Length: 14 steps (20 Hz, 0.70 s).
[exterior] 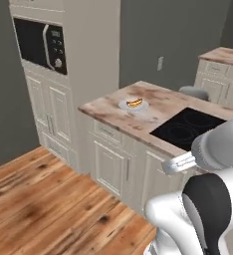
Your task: Place the cold items (pear and sweet potato) from the fridge in one tupperware on the dining counter. Place the warm items (kebab skewer and hot dog) in the stove area in another tupperware.
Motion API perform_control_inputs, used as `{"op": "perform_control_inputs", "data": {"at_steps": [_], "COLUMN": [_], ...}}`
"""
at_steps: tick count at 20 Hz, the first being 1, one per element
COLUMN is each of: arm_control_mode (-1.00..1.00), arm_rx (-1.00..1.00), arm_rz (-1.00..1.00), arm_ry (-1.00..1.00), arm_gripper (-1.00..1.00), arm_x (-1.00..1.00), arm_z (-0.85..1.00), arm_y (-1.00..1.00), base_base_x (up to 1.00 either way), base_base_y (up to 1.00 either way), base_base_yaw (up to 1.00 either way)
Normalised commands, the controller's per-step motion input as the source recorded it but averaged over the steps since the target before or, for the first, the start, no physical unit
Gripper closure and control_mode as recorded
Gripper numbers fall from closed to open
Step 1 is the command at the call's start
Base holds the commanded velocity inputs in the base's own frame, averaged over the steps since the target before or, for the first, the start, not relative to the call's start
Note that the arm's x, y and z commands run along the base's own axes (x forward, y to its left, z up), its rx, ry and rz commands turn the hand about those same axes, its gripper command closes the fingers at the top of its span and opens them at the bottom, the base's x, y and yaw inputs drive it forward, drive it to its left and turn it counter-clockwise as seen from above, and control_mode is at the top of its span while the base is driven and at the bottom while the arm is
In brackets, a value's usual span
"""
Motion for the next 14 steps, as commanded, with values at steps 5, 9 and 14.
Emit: {"op": "perform_control_inputs", "data": {"at_steps": [5,9,14], "arm_control_mode": [1.00,1.00,1.00], "arm_rx": [0.00,0.00,0.00], "arm_rz": [0.00,0.00,0.00], "arm_ry": [0.00,0.00,0.00], "arm_gripper": [-1.00,-1.00,-1.00], "arm_x": [0.00,0.00,0.00], "arm_z": [0.00,0.00,0.00], "arm_y": [0.00,0.00,0.00], "base_base_x": [0.54,0.44,0.41], "base_base_y": [0.71,0.77,0.68], "base_base_yaw": [-0.60,-0.65,-0.59]}}
